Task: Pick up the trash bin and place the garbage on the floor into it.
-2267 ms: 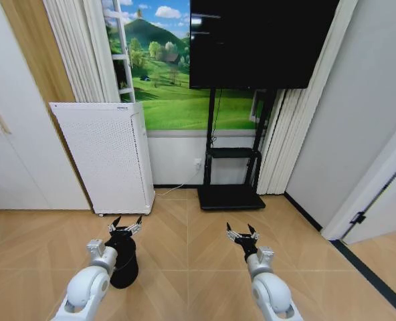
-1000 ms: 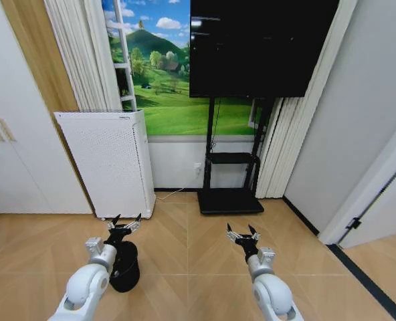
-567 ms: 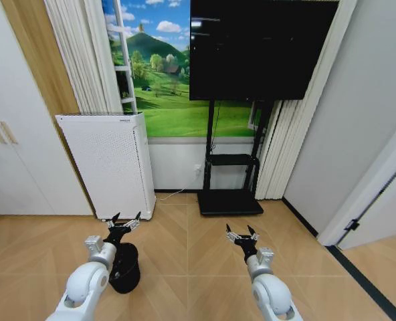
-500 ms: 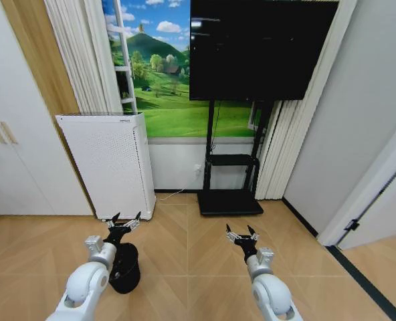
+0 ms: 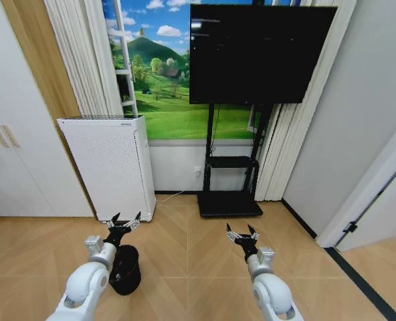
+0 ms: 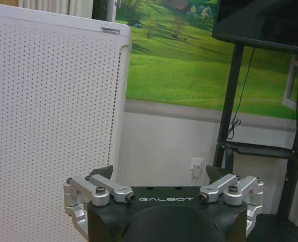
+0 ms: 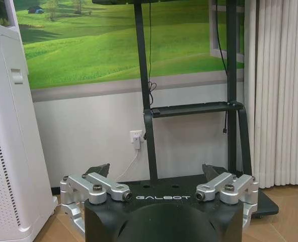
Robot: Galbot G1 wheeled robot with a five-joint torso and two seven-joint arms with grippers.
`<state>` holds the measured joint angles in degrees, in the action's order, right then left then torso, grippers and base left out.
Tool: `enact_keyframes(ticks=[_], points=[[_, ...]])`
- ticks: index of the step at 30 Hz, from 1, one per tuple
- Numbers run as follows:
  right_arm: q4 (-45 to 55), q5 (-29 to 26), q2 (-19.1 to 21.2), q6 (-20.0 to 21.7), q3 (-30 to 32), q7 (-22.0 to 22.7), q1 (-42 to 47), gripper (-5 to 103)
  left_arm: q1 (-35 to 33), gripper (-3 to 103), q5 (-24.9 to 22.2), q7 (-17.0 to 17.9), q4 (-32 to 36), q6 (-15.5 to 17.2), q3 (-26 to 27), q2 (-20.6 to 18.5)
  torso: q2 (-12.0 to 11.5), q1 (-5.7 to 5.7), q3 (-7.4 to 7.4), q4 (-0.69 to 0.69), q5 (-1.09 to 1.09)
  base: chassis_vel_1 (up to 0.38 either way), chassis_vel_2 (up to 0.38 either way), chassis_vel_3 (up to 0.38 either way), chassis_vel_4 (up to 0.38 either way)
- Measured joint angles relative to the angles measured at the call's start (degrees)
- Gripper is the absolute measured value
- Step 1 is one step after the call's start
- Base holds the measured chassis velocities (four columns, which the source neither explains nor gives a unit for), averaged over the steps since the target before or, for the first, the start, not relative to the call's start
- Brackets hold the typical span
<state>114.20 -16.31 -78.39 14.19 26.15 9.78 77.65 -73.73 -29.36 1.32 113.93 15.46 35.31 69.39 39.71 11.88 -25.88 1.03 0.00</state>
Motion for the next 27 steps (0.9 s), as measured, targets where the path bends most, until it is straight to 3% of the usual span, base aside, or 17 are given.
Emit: enact_keyframes(ticks=[10,27], points=[[-0.1,0.4,-0.3,0.7,-0.4,0.1,0.1,100,-0.1,100,-0.3,1.8,-0.3,0.1,-0.4,0.1,2.3,0.98,-1.34,0.00,0.00,0.000,0.000,0.000,0.000],[1.0,1.7,-0.8,1.7,-1.1,0.4,1.2,100,0.2,100,-0.3,2.4,-1.0,-0.5,-0.2,0.2,2.1,0.94,-1.25,0.00,0.00,0.015,-0.015,-0.014,0.017]])
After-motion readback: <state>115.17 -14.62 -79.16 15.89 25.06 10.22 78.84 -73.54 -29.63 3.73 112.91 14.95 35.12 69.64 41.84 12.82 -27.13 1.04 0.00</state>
